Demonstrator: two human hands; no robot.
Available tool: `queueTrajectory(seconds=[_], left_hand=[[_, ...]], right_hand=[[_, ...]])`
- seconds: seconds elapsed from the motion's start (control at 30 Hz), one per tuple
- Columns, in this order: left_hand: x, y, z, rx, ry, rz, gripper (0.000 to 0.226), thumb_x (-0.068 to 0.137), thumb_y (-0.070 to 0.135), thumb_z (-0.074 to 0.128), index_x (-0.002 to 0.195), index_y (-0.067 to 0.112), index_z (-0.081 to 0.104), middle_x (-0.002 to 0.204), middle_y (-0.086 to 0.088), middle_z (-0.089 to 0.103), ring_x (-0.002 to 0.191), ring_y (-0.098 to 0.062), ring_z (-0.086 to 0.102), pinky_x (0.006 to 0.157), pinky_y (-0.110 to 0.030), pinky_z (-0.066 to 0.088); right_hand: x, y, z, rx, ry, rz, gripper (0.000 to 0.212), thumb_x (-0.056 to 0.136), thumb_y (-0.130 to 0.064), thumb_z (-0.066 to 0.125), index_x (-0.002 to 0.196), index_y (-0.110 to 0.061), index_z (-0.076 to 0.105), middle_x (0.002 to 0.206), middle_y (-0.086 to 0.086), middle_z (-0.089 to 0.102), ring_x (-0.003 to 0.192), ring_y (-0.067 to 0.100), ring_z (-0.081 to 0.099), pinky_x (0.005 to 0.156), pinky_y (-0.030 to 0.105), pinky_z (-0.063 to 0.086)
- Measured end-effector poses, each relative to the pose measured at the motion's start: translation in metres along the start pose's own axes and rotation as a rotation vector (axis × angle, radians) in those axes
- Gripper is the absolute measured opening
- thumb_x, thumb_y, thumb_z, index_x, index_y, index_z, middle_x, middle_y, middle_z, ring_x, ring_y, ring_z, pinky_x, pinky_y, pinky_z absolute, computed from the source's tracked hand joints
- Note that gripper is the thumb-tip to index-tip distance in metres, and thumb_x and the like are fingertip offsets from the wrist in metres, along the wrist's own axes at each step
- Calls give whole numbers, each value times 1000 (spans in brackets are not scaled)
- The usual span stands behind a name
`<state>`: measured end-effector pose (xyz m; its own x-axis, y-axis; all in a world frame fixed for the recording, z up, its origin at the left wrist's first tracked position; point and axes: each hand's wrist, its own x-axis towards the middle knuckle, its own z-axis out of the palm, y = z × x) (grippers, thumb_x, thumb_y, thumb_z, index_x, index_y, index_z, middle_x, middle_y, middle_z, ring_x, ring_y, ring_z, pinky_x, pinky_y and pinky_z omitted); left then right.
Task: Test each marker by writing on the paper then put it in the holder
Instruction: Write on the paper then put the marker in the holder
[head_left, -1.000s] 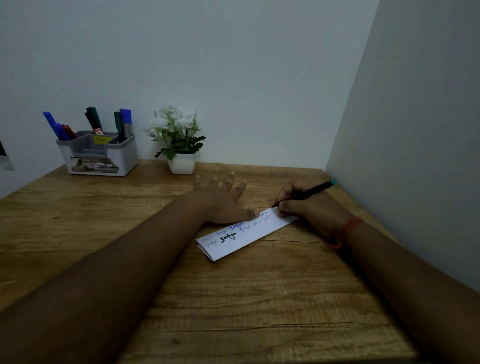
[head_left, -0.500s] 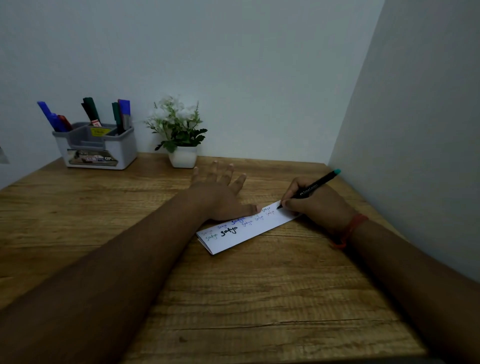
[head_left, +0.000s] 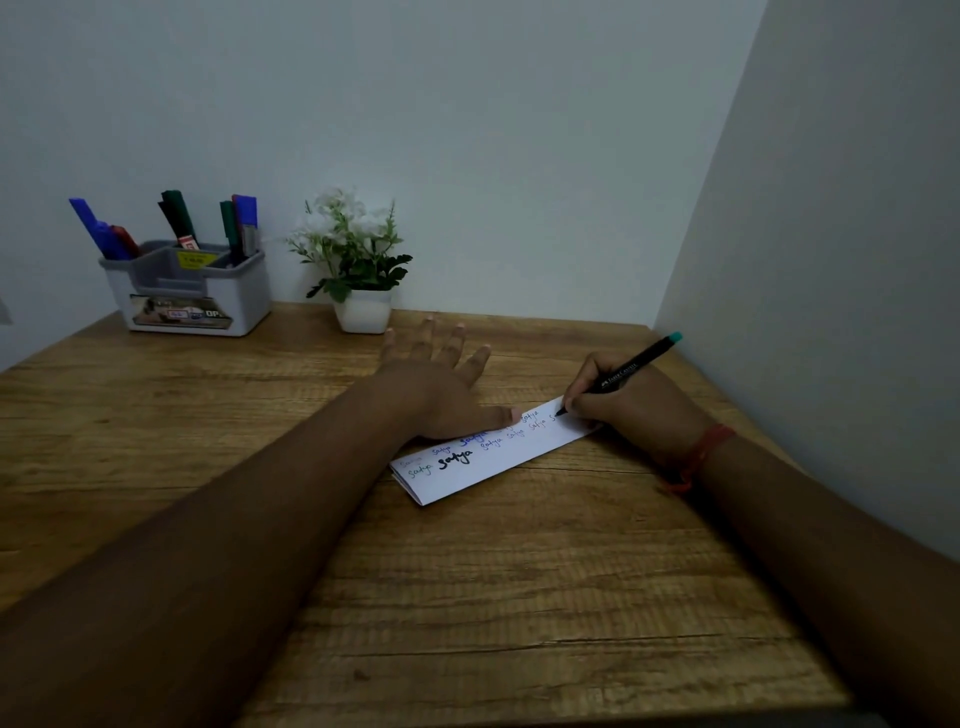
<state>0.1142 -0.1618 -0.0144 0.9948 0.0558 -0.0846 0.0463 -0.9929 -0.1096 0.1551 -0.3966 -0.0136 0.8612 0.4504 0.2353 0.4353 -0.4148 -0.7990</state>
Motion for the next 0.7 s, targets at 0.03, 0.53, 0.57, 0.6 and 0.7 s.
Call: queueTrajectory(seconds=[0.03,0.53,0.57,0.6,0.7], left_hand=[[0,0,0,2,1,1,107,70,97,11,155,38,-15,161,0,-30,145,-33,-32,112,-70,-12],[0,0,1,-2,-5,3,106,72,96,13,155,37,-16,161,0,-31,145,-33,-32,112,-70,-11],[0,0,0,-2,-4,4,105,72,96,13,155,37,-16,161,0,-31,146,-33,-32,112,-70,-11],[0,0,1,-5,-2,6,105,72,96,13,155,38,-15,161,0,-31,146,-33,-32,113,-70,-11],[0,-1,1,0,6,9,105,72,96,13,155,38,-15,161,0,-30,146,-33,-32,112,-70,-10]], right_hand=[[0,0,0,-4,-3,1,4,83,-2,69,80,-4,69,84,4,77,84,18,70,75,32,56],[1,0,0,-22,4,26,3,82,-2,67,80,-4,67,84,3,77,94,25,71,79,38,58],[1,0,0,-22,5,26,3,82,-2,67,79,-3,66,83,3,77,94,27,70,81,42,58],[1,0,0,-21,7,26,2,81,-2,67,80,-2,66,83,4,77,94,28,70,82,45,57],[0,0,0,-25,8,25,2,81,-5,68,79,-5,67,84,7,76,94,32,69,84,51,57]])
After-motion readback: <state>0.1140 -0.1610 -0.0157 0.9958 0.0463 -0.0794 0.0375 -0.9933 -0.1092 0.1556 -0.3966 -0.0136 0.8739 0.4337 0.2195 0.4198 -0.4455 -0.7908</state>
